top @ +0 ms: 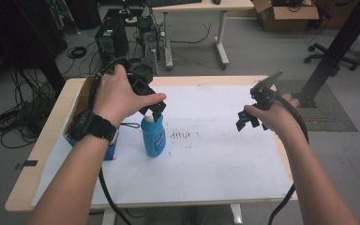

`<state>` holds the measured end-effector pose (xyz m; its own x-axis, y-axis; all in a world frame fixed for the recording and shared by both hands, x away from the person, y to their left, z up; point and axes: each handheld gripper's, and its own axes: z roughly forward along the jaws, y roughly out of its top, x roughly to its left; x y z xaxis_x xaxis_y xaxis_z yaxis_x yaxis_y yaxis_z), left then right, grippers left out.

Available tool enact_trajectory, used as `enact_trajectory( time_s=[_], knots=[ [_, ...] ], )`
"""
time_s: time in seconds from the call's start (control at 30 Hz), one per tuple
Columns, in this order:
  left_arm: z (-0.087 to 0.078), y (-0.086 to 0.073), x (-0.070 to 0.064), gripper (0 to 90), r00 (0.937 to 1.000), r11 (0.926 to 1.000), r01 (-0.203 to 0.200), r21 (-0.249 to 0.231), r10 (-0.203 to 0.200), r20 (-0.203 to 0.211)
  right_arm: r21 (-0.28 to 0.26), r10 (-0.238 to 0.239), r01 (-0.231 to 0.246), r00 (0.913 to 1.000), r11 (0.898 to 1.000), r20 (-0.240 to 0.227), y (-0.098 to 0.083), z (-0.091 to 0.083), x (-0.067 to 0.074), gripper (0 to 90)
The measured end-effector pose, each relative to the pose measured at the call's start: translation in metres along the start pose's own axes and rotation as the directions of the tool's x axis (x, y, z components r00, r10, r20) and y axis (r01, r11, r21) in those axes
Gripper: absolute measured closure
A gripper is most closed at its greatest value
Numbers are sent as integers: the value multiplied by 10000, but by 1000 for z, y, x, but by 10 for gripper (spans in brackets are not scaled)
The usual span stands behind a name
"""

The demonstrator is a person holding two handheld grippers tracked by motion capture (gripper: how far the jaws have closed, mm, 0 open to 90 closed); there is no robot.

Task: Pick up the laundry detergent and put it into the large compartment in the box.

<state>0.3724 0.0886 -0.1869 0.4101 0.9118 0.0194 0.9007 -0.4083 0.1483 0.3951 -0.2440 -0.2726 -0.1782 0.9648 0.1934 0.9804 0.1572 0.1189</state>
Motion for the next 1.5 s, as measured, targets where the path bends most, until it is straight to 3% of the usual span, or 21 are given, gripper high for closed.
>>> enact_trajectory(
  time_s=[0.63, 1.0, 1.5],
  knots=[
    [37, 29, 0, 43, 9999, 9983, 8, 579, 2, -165, 25, -180, 180, 9998, 9998, -57, 3, 8, -5, 73],
    [62, 33, 0, 44, 10000, 9965, -18, 839, 24, -78, 125, -179, 180, 9998, 9998, -108, 5, 19, -10, 73],
    [83, 33, 0, 50, 9999, 9941, -89, 1082, 101, -100, 172, -280, 282, 9995, 9995, -125, 4, 24, -9, 73]
  ],
)
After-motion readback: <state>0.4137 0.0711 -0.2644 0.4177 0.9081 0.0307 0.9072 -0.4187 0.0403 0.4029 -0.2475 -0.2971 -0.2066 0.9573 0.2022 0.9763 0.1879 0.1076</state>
